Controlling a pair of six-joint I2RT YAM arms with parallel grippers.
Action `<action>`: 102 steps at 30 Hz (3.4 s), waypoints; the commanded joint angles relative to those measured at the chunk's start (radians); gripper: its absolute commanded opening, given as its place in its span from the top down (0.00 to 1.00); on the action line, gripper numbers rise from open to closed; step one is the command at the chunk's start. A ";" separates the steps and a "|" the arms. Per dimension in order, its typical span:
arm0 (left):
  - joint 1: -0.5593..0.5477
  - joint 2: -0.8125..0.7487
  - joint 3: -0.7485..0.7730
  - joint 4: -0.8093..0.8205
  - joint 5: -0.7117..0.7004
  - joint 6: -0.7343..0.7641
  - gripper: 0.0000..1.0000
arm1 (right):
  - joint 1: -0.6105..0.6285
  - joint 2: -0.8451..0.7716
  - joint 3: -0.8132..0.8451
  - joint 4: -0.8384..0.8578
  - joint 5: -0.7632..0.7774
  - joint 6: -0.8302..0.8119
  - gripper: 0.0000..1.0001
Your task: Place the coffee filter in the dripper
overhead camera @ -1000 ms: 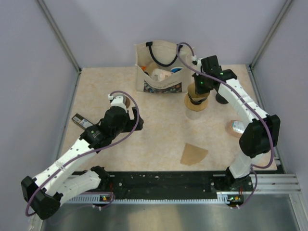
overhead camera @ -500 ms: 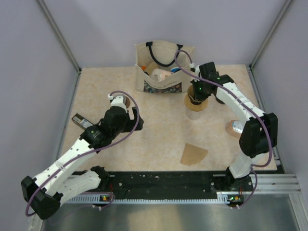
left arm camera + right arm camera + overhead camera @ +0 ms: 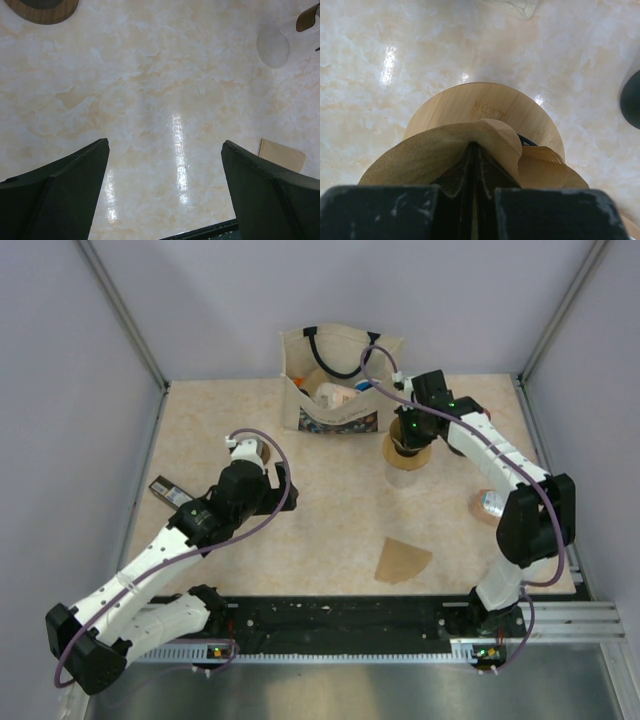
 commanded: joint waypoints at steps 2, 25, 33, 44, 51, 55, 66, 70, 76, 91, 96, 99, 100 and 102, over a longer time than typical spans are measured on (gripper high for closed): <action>0.003 -0.006 0.000 0.015 -0.024 0.012 0.01 | 0.011 0.059 0.013 -0.010 0.015 -0.013 0.99; 0.007 -0.037 -0.003 0.002 -0.047 0.012 0.01 | 0.014 0.174 0.189 -0.242 0.061 -0.094 1.00; 0.007 -0.045 -0.003 -0.006 -0.053 0.009 0.01 | 0.016 0.182 0.255 -0.259 0.077 -0.094 1.00; 0.009 -0.045 0.002 0.003 -0.041 0.011 0.01 | 0.016 0.135 0.393 -0.258 0.045 -0.066 0.98; 0.009 -0.052 0.002 0.002 -0.039 0.015 0.01 | 0.014 0.125 0.364 -0.259 0.050 -0.065 0.96; 0.007 -0.054 0.002 0.002 -0.044 0.017 0.01 | 0.014 0.128 0.328 -0.258 0.058 -0.066 1.00; 0.009 -0.043 0.005 0.000 -0.045 0.017 0.01 | 0.014 0.130 0.266 -0.222 0.043 -0.065 1.00; 0.007 -0.043 0.004 0.000 -0.045 0.015 0.01 | 0.016 0.138 0.223 -0.190 0.021 -0.057 1.00; 0.009 -0.043 0.002 -0.003 -0.047 0.015 0.01 | 0.019 0.155 0.209 -0.185 0.050 -0.048 1.00; 0.009 -0.049 -0.003 -0.002 -0.042 0.014 0.01 | 0.025 0.118 0.240 -0.185 0.040 -0.048 0.80; 0.009 -0.049 -0.004 0.000 -0.044 0.015 0.01 | 0.025 0.118 0.248 -0.185 0.040 -0.048 0.84; 0.007 -0.049 -0.003 0.000 -0.042 0.015 0.01 | 0.027 0.118 0.251 -0.185 0.040 -0.048 1.00; 0.007 -0.048 -0.001 0.000 -0.044 0.015 0.01 | 0.027 0.118 0.254 -0.185 0.040 -0.046 1.00; 0.009 -0.048 -0.003 0.000 -0.044 0.015 0.01 | 0.028 0.116 0.255 -0.187 0.040 -0.048 1.00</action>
